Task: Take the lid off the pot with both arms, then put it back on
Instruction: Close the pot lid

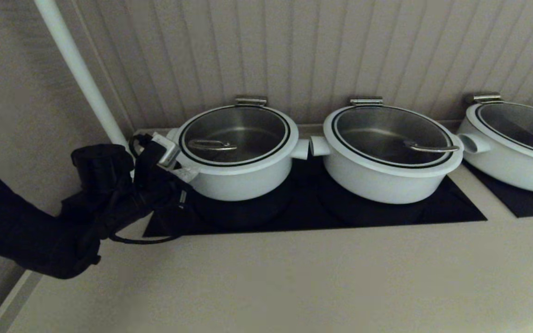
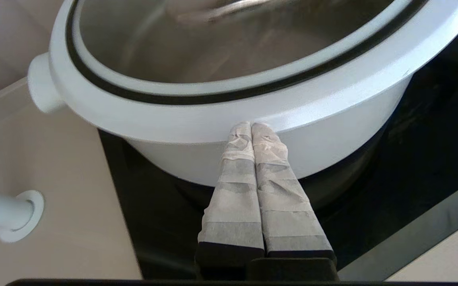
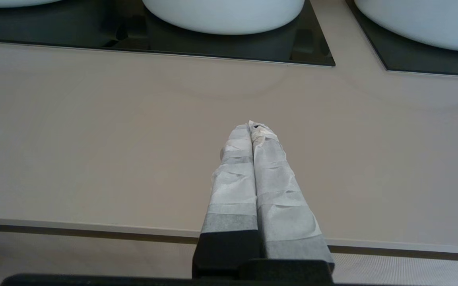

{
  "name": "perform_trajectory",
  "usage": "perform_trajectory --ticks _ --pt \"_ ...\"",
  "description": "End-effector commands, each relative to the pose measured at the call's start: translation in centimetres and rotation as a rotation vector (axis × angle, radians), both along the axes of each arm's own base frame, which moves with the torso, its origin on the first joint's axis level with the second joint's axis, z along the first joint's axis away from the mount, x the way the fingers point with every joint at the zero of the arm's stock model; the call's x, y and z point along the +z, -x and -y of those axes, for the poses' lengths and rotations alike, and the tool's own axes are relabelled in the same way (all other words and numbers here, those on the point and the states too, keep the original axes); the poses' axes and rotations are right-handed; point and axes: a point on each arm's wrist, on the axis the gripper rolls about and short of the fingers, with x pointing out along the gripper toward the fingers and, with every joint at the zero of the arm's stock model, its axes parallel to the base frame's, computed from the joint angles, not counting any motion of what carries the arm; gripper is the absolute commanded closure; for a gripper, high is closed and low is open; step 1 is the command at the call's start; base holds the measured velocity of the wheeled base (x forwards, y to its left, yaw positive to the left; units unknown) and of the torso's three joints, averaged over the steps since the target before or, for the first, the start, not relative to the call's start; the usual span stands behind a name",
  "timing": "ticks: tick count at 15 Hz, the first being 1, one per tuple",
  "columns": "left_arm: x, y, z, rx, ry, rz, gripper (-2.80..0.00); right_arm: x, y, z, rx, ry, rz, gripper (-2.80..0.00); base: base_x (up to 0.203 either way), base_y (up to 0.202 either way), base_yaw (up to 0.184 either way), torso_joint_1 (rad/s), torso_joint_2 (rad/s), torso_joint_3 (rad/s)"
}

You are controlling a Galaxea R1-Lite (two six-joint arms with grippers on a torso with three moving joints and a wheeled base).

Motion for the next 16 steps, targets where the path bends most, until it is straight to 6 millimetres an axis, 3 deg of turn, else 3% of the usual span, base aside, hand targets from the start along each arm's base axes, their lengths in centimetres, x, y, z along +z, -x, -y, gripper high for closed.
perform_trajectory --ticks 1,8,16 --pt "1.2 0.8 -0.2 0.0 0.009 0.04 0.0 0.0 0.0 0.0 0.001 0.0 0.001 0.0 0.0 0.0 0.0 0.0 0.0 0.0" --pt "2.5 2.4 -0.6 0.037 0.025 0.068 0.0 0.0 0.0 0.0 0.001 0.001 0.001 0.0 0.0 0.0 0.0 0.0 0.0 0.0" --pt "1.6 5.0 -1.2 0.054 0.06 0.026 0.0 0.0 0.0 0.0 0.001 0.001 0.001 0.0 0.0 0.0 0.0 0.0 0.0 0.0"
